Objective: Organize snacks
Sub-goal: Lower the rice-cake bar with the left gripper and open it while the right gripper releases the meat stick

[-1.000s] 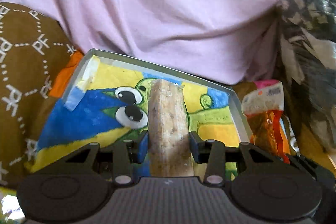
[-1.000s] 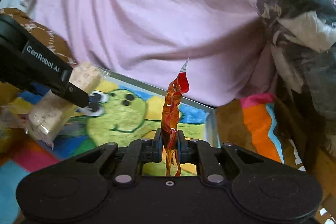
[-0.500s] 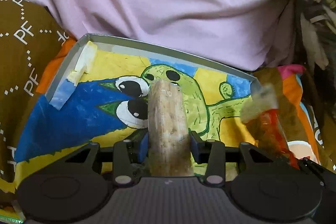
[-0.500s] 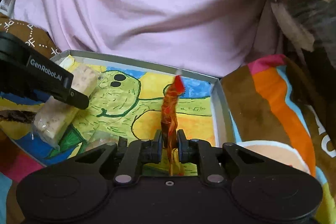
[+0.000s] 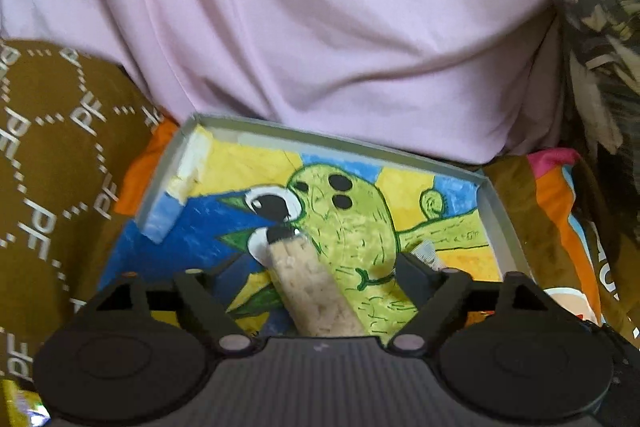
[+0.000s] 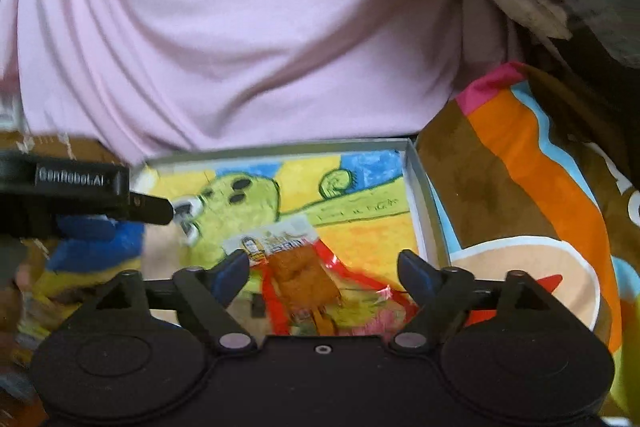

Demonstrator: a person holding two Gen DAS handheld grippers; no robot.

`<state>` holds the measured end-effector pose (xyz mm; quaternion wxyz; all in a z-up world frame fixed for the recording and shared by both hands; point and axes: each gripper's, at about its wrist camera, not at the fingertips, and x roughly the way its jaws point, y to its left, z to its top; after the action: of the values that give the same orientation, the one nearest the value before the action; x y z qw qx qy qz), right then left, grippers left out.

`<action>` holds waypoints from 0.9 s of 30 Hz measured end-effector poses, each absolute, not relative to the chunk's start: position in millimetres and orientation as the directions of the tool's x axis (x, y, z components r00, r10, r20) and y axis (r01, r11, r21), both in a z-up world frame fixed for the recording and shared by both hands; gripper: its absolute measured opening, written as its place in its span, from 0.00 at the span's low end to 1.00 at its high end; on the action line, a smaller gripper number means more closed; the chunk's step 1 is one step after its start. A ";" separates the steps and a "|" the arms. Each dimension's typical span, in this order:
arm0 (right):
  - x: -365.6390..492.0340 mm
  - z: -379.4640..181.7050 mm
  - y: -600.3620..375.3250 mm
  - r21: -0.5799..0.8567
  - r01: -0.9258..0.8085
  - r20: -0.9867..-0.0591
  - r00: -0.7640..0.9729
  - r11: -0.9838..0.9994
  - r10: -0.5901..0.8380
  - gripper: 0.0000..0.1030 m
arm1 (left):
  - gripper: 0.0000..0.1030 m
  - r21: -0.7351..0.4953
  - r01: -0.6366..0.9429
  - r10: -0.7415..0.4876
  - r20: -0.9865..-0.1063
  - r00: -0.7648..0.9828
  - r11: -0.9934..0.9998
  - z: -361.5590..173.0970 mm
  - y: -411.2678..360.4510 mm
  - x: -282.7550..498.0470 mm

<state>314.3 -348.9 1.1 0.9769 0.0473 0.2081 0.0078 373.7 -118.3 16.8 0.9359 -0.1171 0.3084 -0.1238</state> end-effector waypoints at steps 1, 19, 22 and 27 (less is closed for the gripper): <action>310.1 4.2 -348.9 0.101 0.002 -0.395 0.918 0.995 0.038 0.90 | 0.89 -0.288 0.161 -0.299 -0.542 0.786 0.944 20.5 -116.8 369.1; 186.8 60.9 -318.0 0.075 -0.048 -0.200 0.978 0.996 0.062 0.99 | 1.00 -0.210 0.179 -0.252 -0.406 0.878 0.961 70.1 -78.6 250.1; 166.2 64.8 -312.1 0.066 -0.048 -0.187 0.980 0.997 0.060 0.99 | 1.00 -0.221 0.187 -0.266 -0.419 0.868 0.957 73.9 -70.8 231.7; 132.6 67.1 -301.3 0.053 -0.061 -0.183 0.981 0.997 0.070 0.99 | 1.00 -0.215 0.190 -0.265 -0.410 0.873 0.958 77.3 -59.6 198.4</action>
<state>132.6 -301.3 67.1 0.9949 0.0234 0.0928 0.0331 198.4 -59.6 77.3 0.9640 -0.0841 0.2227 -0.1181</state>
